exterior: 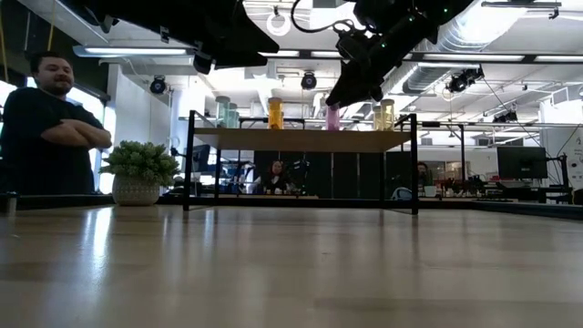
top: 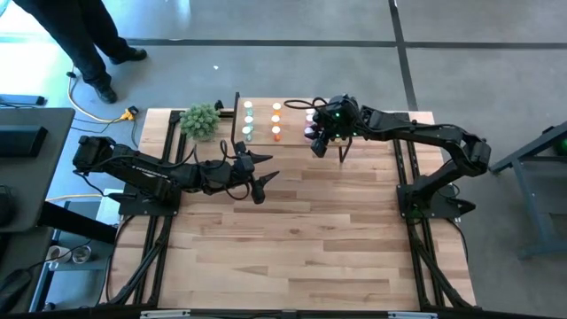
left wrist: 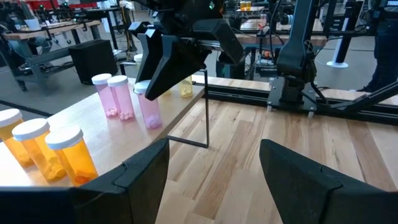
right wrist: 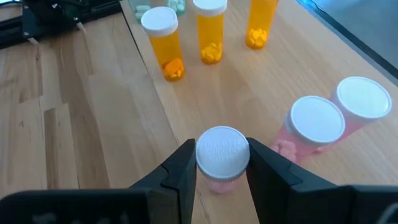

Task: Pick and place medicine bottles onto shelf by color
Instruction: Put the purple pill bottle on the shelf aligned with the purple pill bottle

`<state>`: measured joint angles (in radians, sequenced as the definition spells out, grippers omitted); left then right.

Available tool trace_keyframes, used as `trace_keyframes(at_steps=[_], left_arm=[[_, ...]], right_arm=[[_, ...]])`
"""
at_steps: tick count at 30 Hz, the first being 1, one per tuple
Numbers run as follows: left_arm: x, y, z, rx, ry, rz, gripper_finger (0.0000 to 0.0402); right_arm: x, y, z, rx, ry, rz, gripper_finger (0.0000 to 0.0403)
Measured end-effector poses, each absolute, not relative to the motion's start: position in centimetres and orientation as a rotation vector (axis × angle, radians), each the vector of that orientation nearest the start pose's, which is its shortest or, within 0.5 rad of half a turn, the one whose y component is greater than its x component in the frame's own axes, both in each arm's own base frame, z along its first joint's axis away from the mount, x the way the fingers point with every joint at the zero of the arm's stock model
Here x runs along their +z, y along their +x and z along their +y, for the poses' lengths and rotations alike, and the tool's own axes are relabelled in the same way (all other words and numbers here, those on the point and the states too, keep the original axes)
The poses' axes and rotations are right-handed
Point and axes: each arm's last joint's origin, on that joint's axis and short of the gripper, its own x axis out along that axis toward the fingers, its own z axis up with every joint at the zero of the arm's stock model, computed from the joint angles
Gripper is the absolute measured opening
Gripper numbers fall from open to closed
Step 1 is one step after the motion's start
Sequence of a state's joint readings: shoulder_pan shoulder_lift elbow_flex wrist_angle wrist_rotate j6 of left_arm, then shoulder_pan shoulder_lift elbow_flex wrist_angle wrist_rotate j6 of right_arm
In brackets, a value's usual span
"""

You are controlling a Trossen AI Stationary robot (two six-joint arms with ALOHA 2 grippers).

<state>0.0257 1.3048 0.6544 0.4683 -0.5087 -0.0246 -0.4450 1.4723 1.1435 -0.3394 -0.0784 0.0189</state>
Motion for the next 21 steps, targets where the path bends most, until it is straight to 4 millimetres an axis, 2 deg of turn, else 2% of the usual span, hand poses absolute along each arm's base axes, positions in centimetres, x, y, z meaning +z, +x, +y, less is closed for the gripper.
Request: trace_keyframes(at_steps=[11,21], left_arm=[[24.08,27.30,2.11,0.535,0.021,0.173,0.0239],[24.08,27.30,2.11,0.535,0.021,0.173,0.0239]], right_arm=[[28.37,29.04,-13.60,-0.358,0.191,0.654,0.0109],[28.34,29.06,-13.61,-0.353,0.175,0.655,0.0151]])
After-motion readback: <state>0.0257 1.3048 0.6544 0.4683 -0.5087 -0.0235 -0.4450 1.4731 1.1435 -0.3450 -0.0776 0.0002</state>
